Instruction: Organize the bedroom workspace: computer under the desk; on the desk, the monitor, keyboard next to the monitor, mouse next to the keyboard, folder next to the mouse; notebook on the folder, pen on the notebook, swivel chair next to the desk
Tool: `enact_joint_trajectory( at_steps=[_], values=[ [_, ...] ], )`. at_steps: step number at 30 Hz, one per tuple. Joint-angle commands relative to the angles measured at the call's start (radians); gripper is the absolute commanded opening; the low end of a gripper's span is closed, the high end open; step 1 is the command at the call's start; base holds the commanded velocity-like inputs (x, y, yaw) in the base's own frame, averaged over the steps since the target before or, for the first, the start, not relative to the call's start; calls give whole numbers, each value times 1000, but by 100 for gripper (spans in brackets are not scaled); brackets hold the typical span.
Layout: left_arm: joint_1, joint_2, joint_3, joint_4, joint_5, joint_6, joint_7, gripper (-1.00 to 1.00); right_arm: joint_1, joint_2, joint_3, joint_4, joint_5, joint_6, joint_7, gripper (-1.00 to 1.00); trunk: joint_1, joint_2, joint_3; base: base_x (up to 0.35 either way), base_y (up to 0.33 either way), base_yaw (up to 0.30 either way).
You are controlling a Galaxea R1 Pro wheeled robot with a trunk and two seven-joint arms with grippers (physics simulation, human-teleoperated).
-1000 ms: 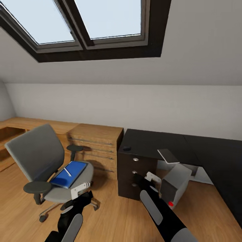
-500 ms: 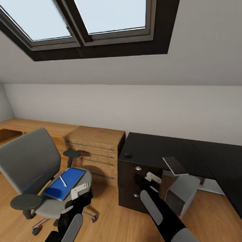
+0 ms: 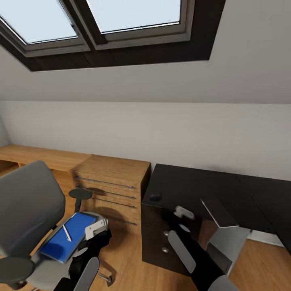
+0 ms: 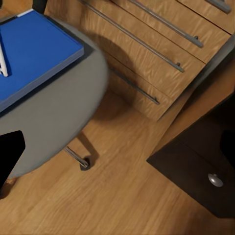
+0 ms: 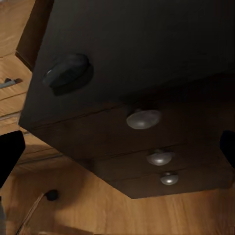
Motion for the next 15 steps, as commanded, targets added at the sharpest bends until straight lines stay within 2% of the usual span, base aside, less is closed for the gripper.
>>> enact_joint_trajectory(
  at_steps=[1,3,4,5,7,8,9,10,12,13,14,15],
  values=[
    [-1,0,-1,-1,6,3,8,100,-1,-5,17,-6,20,5,-6,100,1,-1,-1,319,0,0],
    [-1,0,-1,-1,6,3,8,100,0,-29,84,-32,120,8,-5,100,1,-1,-1,319,0,0],
    [-1,0,-1,-2,6,3,8,100,0,-35,102,-38,144,9,-5,100,1,-1,-1,319,0,0],
    [-1,1,-1,-2,6,3,8,100,0,-55,157,-53,211,12,-5,100,1,-1,-1,320,0,0],
    [-1,1,-1,-3,5,4,8,100,0,-80,208,-61,260,22,-3,100,1,-1,-1,320,0,0],
    [-1,1,-2,-3,5,4,8,100,0,-90,220,-64,271,29,0,100,1,-1,-1,320,0,0],
    [-1,2,-2,-3,5,5,8,100,0,-124,245,-77,291,60,32,100,1,-1,-1,320,0,0],
    [-1,2,-2,-4,4,5,8,100,0,-154,256,-112,301,112,120,100,1,-1,-1,319,0,0],
    [-1,3,-2,-4,4,5,8,100,-1,-181,251,-185,309,219,304,100,1,-1,-1,319,0,0],
    [-1,3,-2,-5,4,6,8,100,-2,-204,221,-230,314,306,466,100,1,-1,-1,320,0,0],
    [-1,3,-2,-5,4,6,8,100,-3,-212,208,-239,316,331,521,100,1,-1,-1,320,0,0],
    [-1,3,-2,-7,3,6,8,100,-4,-225,186,-248,321,373,625,100,1,-1,-1,319,0,0]
  ],
)
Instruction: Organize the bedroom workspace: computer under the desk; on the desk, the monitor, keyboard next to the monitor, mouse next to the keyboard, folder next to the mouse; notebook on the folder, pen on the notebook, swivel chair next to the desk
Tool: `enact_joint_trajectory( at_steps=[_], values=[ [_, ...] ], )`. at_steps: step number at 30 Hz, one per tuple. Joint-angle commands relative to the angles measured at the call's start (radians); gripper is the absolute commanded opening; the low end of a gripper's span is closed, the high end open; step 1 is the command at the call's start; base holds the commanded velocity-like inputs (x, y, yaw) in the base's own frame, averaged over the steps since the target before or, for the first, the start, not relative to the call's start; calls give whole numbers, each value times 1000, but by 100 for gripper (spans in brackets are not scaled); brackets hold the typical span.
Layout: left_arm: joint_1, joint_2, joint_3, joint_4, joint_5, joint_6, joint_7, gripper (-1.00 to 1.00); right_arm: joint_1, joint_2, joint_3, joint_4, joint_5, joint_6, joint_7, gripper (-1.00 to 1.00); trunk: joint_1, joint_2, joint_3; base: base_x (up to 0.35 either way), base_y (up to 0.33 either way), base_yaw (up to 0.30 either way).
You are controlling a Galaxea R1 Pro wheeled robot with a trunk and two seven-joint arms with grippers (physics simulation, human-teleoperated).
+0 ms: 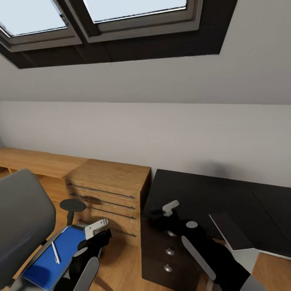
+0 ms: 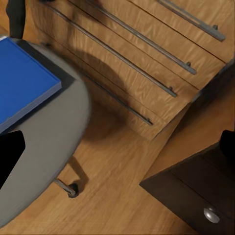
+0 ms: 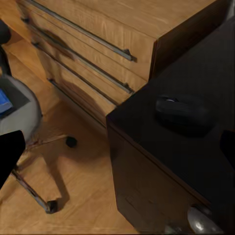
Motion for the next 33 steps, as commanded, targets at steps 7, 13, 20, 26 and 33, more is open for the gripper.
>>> enact_joint_trajectory(
  at_steps=[7,13,20,26,33],
  values=[
    [-1,-1,-2,-5,5,7,8,100,-2,-82,-32,49,55,90,282,100,1,-1,-1,320,0,0],
    [-1,0,1,-6,4,7,5,100,0,-36,-64,130,53,146,254,100,1,-1,-1,319,0,0],
    [-1,3,2,-9,3,8,5,100,-1,24,-199,150,55,133,173,100,1,-1,-1,123,0,0],
    [-1,3,2,-11,3,7,5,100,-1,27,-266,81,58,126,86,100,1,-1,-1,6,0,0],
    [-1,3,2,-10,3,7,5,100,-2,17,-220,18,110,134,45,100,1,-1,-1,0,0,0]
  ],
)
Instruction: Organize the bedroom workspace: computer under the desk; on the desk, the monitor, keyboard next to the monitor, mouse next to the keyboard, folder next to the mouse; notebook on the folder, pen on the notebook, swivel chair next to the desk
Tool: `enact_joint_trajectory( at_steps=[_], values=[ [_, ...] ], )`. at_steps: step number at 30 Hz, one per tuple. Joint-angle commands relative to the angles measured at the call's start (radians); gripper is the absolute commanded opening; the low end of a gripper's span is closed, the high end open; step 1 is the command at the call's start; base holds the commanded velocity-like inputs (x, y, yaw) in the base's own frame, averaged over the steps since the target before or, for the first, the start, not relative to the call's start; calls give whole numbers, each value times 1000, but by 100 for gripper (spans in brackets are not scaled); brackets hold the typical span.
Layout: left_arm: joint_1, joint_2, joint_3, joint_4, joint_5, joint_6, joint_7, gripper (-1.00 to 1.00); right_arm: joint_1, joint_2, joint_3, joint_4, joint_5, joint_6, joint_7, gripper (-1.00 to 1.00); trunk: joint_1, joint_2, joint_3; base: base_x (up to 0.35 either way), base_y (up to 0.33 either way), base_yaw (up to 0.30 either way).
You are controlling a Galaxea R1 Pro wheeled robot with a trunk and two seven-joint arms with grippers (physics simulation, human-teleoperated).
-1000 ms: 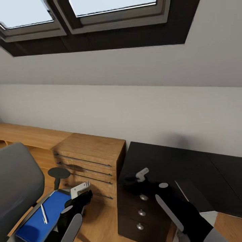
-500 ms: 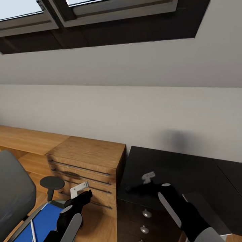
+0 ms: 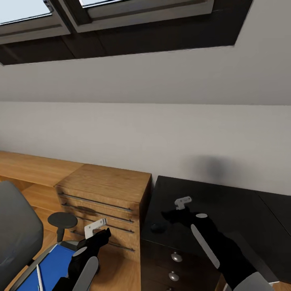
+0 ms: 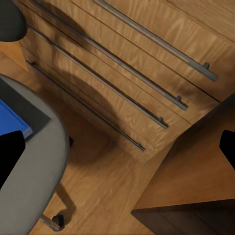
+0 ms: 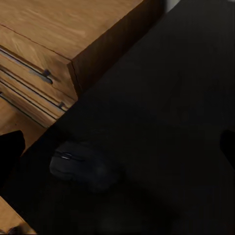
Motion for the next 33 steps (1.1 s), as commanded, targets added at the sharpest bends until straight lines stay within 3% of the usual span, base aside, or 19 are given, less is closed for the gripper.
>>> enact_joint_trajectory(
  at_steps=[1,4,5,7,10,12,19,33],
  values=[
    [-1,0,-1,-2,7,3,8,100,-1,-10,31,-4,30,5,7,100,0,-1,-1,0,0,0],
    [-1,0,-1,-2,7,3,8,100,-1,-43,105,-6,84,4,54,100,0,-1,-1,0,0,0],
    [-1,0,-1,-2,7,3,8,100,-1,-60,141,-9,102,3,102,100,0,-1,-1,0,0,0],
    [-1,0,-1,-2,7,3,8,100,-1,-82,176,-11,120,1,195,100,0,-1,-1,0,0,0],
    [-1,1,-1,-2,7,4,8,100,-1,-102,204,-8,161,-1,340,100,0,-1,-1,0,0,0],
    [-1,0,-1,-2,7,4,8,100,-1,-108,205,-8,181,-2,394,100,0,-1,-1,0,0,0],
    [-1,0,-2,-2,7,4,8,100,-1,-110,158,-7,185,-6,429,100,0,-1,-1,0,0,0],
    [-1,0,0,2,5,1,8,100,-1,-103,158,23,188,-10,439,100,0,-1,-8,0,-130,181]
  ],
)
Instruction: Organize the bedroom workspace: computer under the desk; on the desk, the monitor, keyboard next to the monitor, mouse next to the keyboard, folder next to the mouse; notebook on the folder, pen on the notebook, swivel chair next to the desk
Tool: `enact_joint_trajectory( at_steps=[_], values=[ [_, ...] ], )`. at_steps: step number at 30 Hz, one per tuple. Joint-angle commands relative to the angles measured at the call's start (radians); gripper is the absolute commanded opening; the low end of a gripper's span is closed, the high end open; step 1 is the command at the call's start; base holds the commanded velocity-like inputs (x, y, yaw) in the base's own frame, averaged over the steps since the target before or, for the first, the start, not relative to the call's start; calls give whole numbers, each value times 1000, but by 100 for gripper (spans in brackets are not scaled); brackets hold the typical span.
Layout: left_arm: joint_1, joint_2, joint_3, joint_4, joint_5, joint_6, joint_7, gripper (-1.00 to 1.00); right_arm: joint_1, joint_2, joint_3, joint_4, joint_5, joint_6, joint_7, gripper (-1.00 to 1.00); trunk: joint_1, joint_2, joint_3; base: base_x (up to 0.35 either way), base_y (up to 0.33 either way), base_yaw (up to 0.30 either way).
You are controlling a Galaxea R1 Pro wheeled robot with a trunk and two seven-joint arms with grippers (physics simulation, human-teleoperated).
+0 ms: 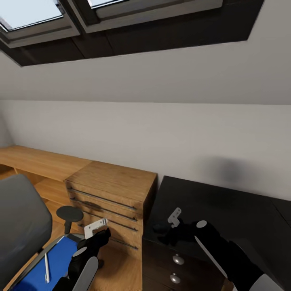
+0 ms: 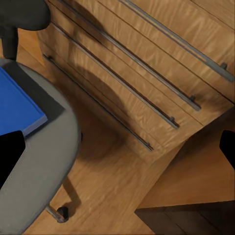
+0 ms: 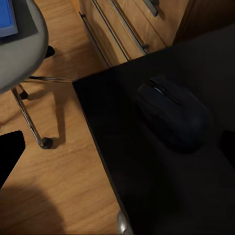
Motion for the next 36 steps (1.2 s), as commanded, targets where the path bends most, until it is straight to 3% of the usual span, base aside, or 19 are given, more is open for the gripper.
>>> enact_joint_trajectory(
  at_steps=[1,10,19,22,36],
  values=[
    [-1,0,-1,-1,6,3,8,100,-1,-1,2,0,-10,7,-3,100,0,-1,-2,0,-20,192],
    [-1,0,-2,0,5,2,9,100,-1,-2,0,4,-10,7,-3,100,0,-1,-13,0,-5,166],
    [-1,0,-2,0,5,-1,11,100,-1,-2,0,4,-6,7,-3,100,0,-1,-14,0,0,15],
    [-1,0,-3,-1,5,-2,11,100,-1,-6,-6,13,-5,-62,-10,100,0,-1,-14,0,0,0],
    [-1,0,-4,-1,5,-2,11,100,-1,-6,-54,58,-6,-109,-11,100,0,-1,-14,6,0,0]
  ],
)
